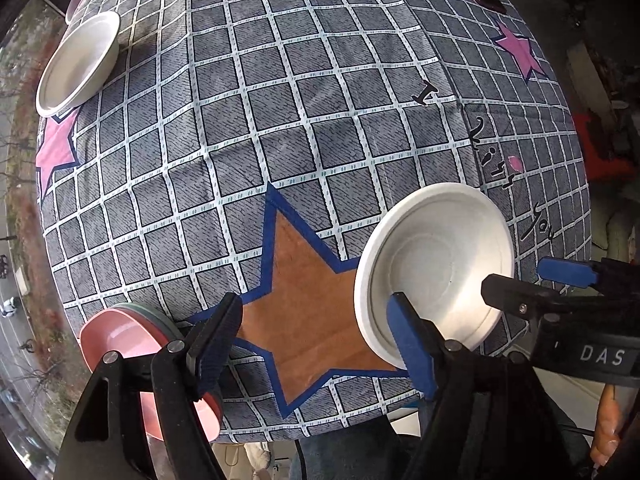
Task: Organize plates and bowls
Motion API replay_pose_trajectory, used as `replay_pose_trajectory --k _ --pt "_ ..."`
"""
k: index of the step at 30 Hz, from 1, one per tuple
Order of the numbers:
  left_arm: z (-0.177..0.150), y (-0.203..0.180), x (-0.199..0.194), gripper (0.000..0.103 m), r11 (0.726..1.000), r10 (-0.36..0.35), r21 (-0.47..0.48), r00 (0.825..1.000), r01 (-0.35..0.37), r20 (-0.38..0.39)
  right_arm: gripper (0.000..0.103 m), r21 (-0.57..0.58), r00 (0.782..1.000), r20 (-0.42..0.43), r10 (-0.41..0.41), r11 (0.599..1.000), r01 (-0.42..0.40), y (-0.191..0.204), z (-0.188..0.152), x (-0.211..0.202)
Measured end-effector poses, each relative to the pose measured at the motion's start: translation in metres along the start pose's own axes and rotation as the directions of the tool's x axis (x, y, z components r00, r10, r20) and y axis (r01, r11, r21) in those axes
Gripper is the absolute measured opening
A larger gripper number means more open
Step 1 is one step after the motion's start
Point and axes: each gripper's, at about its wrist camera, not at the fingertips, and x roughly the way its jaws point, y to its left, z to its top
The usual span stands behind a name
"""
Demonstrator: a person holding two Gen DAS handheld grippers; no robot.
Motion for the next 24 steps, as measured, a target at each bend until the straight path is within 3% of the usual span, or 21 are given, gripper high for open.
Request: replay_pose_trajectory --k 9,11,12,24 --pt "0.019 -0.030 0.013 0.078 1.000 -0.004 0.007 1.000 0.004 0.004 0.081 0.005 1.000 0.015 0.006 1.000 -0.006 -0.007 0.006 -0.010" --pt "0.020 -0.032 0.012 0.078 1.000 -0.005 0.008 1.000 0.005 0.005 0.090 0.012 1.000 0.020 0.015 1.000 -0.015 -0.007 0.006 -0.011" --pt "0.023 -0.034 0.013 0.078 1.000 -0.005 0.007 1.000 0.005 0.005 0.103 0.015 0.999 0.029 0.032 0.999 -0.032 -0.006 0.006 -0.012" --pt "0.025 -0.029 0.012 0.078 1.000 -0.007 -0.018 1.000 0.007 0.008 0.103 -0.006 0.999 0.028 0.018 1.000 -0.018 -0.001 0.008 -0.009"
